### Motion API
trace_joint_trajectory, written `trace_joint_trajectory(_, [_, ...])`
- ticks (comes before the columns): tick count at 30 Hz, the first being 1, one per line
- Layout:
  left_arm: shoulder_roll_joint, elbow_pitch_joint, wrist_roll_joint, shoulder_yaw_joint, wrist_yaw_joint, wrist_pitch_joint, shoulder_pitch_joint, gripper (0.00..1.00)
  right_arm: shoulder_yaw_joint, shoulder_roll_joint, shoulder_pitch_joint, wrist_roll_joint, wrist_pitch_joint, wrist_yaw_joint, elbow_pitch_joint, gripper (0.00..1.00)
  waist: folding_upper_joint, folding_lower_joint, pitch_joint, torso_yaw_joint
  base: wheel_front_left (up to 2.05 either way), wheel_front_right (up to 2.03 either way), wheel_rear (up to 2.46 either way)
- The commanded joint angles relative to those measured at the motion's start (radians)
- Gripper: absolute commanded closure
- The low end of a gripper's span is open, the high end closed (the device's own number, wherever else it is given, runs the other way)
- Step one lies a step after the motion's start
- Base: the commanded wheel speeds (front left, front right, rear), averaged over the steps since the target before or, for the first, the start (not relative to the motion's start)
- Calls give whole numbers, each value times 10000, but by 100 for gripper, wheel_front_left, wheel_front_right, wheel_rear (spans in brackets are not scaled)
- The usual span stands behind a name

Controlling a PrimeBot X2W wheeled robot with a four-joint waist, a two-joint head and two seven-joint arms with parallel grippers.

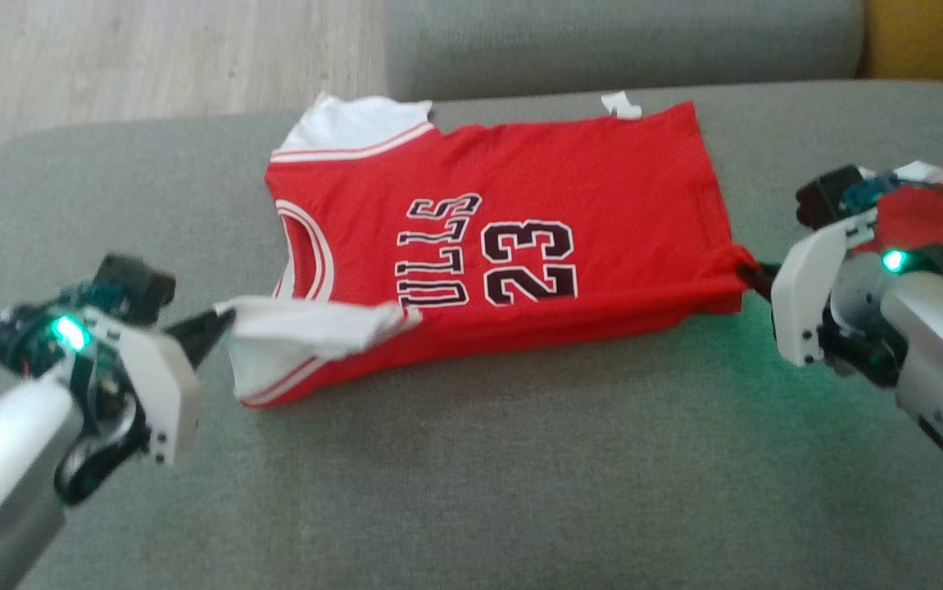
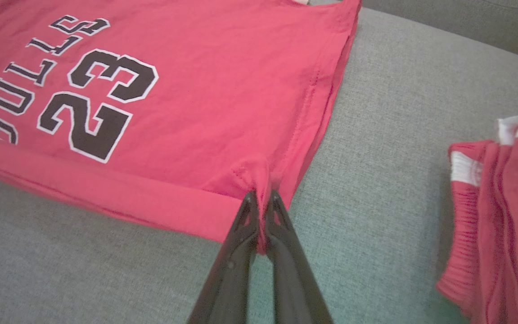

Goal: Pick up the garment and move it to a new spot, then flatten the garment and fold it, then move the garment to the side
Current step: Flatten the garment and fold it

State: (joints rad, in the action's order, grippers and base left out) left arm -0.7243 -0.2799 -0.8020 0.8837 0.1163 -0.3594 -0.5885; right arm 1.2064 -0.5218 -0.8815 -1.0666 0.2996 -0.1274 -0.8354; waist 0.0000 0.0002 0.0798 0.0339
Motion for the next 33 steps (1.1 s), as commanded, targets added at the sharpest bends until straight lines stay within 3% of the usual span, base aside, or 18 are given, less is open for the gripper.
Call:
trace_joint_trajectory(1, [-343,83,99,-464,40,-4,-762,100,-104,-63,-284,-77,-5,-33,20,100,0,-2,184,-6,0,0,0])
trace_joint_trajectory(7, [61,-943,593,353,134,-124,-2157,100,-15,284,-796,-46,41,-33,-636,100,0,-2,728,-39,0,0,0])
trace_joint_trajectory(10, [168,-1301,623,1262,140,-183,-3018,100,56,490,-1057,-25,-55,-33,-913,100,0,-2,1027,-86,0,0,0])
trace_joint_trajectory(16, [392,-2095,476,2157,142,182,-4130,100,128,814,-1414,-7,-346,-33,-1318,100,0,-2,1338,-156,0,0,0])
trace_joint_trajectory(17, [468,-2301,480,2231,142,303,-4280,100,129,858,-1500,65,-564,-33,-1432,62,0,-2,1377,-157,0,0,0])
trace_joint_trajectory(18, [569,-2559,526,2216,142,513,-4431,97,92,921,-1547,71,-731,-33,-1581,0,0,-2,1407,-153,0,0,0])
trace_joint_trajectory(19, [695,-2806,631,2185,139,795,-4568,9,89,989,-1600,112,-930,-33,-1667,0,0,-2,1426,-150,0,0,0])
trace_joint_trajectory(20, [842,-3060,722,2140,96,1099,-4675,0,32,1058,-1652,107,-1155,-33,-1776,0,0,-2,1433,-149,0,0,0])
trace_joint_trajectory(22, [1159,-3544,787,1906,-184,1866,-4810,0,-160,1179,-1795,106,-1863,-33,-1987,0,0,-2,1398,-141,0,0,0])
trace_joint_trajectory(28, [2033,-4610,514,704,-1465,5179,-4598,0,-1172,1699,-1974,222,-5316,-33,-2802,0,0,-2,874,-100,0,0,0])
trace_joint_trajectory(30, [2284,-4656,149,142,-1712,5930,-4277,0,-1640,1813,-1921,275,-5579,-33,-2841,0,0,-2,643,-73,0,0,0])
trace_joint_trajectory(33, [2544,-4135,73,-710,-2138,6193,-3697,0,-3273,1533,-1889,1170,-5606,-33,-2071,0,0,-2,346,-8,0,0,0])
